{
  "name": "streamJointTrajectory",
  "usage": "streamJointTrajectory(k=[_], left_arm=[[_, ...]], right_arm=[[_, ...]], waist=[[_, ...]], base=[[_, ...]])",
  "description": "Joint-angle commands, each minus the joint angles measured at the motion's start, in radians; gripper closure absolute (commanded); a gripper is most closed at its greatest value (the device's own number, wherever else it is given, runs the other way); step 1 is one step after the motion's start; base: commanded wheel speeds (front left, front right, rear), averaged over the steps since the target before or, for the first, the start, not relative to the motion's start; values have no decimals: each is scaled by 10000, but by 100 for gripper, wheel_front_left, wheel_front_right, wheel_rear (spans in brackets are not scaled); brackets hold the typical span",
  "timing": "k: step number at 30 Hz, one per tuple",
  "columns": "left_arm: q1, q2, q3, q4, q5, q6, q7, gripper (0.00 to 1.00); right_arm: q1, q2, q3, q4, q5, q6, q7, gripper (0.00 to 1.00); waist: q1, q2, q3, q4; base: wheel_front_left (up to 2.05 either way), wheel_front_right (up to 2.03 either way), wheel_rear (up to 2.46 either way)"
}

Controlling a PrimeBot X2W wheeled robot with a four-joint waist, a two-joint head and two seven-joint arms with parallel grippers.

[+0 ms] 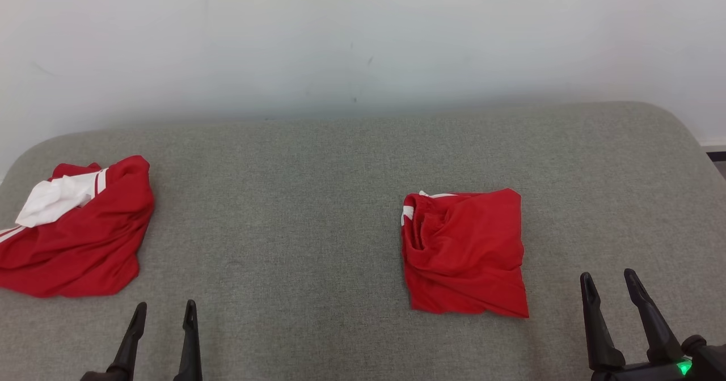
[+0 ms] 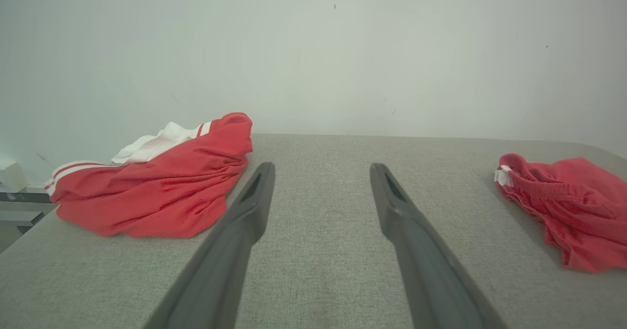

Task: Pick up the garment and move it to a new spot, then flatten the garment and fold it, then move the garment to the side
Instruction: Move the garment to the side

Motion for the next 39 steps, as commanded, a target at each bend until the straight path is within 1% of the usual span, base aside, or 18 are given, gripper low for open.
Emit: streamJointTrajectory(k=[1,9,14,17,24,29,31,32,39], left_arm=[[97,20,34,-34,77,34,-4,0],[75,11,27,-82,110,42,-4,0],[90,5,3,-113,100,71,-3,0],[12,-2,-77,-150,96,122,-5,0],[-300,-10,-257,-156,101,170,-3,0],[-493,-16,-423,-140,59,217,-5,0],[-588,-17,-483,-128,29,231,-5,0],[-588,-17,-483,-128,29,231,-5,0],[-839,-21,-667,-62,-58,306,-3,0]], right_arm=[[58,41,-19,22,-25,-24,-44,0],[33,44,-120,25,33,-24,-46,0],[-292,-194,-189,127,57,-24,-45,0],[-789,-567,-14,494,79,-24,-27,0],[-2363,-1194,503,1945,457,-24,666,0],[-3452,-1428,966,3152,657,-24,1145,0],[-3835,-1405,1142,3685,774,-24,1283,0],[-3835,-1405,1142,3685,774,-24,1283,0],[-4881,-1251,1826,5567,1090,-24,1337,0]], waist=[[0,0,-7,-1],[0,0,-7,50],[0,0,18,88],[0,0,178,142],[0,0,613,312],[0,0,900,480],[0,0,1008,542],[0,0,1008,542],[0,0,1274,748]], base=[[0,0,0],[0,0,0],[0,0,0],[0,0,0],[0,0,0],[0,0,0],[0,0,0],[0,0,0],[0,0,0]])
